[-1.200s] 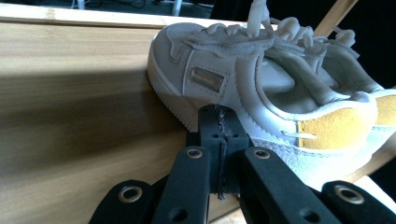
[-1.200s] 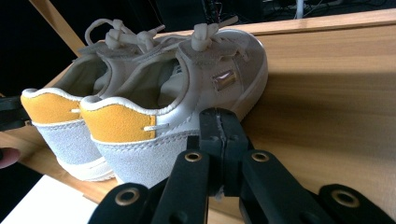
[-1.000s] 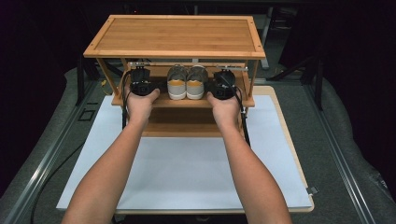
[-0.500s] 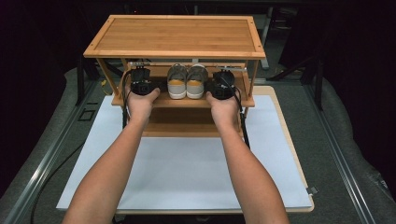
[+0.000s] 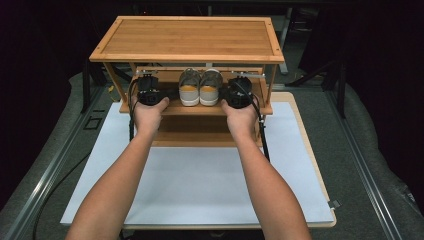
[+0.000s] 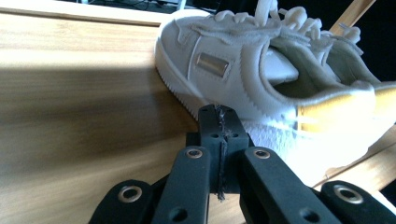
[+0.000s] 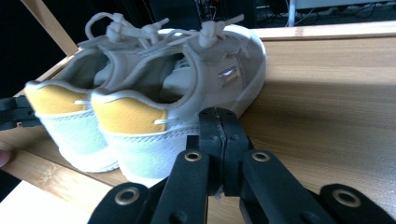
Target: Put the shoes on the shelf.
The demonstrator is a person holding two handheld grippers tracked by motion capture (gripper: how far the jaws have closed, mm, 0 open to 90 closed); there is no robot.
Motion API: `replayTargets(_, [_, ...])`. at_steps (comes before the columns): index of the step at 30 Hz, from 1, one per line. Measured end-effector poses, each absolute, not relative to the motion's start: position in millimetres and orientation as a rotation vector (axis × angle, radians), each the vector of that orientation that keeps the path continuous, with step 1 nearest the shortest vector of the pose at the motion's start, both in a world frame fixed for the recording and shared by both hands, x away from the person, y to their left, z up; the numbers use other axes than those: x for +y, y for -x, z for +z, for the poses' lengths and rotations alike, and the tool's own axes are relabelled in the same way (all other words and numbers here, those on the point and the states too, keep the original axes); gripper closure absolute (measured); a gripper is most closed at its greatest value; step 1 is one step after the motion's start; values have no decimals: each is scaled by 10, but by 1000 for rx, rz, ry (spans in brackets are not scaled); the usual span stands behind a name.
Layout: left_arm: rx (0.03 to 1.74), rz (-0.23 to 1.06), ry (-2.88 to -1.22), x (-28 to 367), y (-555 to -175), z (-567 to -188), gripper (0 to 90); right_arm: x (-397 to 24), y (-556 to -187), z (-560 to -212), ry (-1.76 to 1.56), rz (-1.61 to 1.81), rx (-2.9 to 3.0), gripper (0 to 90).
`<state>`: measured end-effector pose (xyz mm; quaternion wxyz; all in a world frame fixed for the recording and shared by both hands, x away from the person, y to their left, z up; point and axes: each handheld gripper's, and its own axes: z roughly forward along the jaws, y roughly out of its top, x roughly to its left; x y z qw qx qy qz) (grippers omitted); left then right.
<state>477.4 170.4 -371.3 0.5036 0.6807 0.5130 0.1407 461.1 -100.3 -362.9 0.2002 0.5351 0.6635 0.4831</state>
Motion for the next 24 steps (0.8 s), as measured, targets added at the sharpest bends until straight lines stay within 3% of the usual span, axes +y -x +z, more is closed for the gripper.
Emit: replayTargets(24, [1120,382,-1681,1829,-4269,-3506,900,-1234,-4194,-3608,-1426,1395,1853,895])
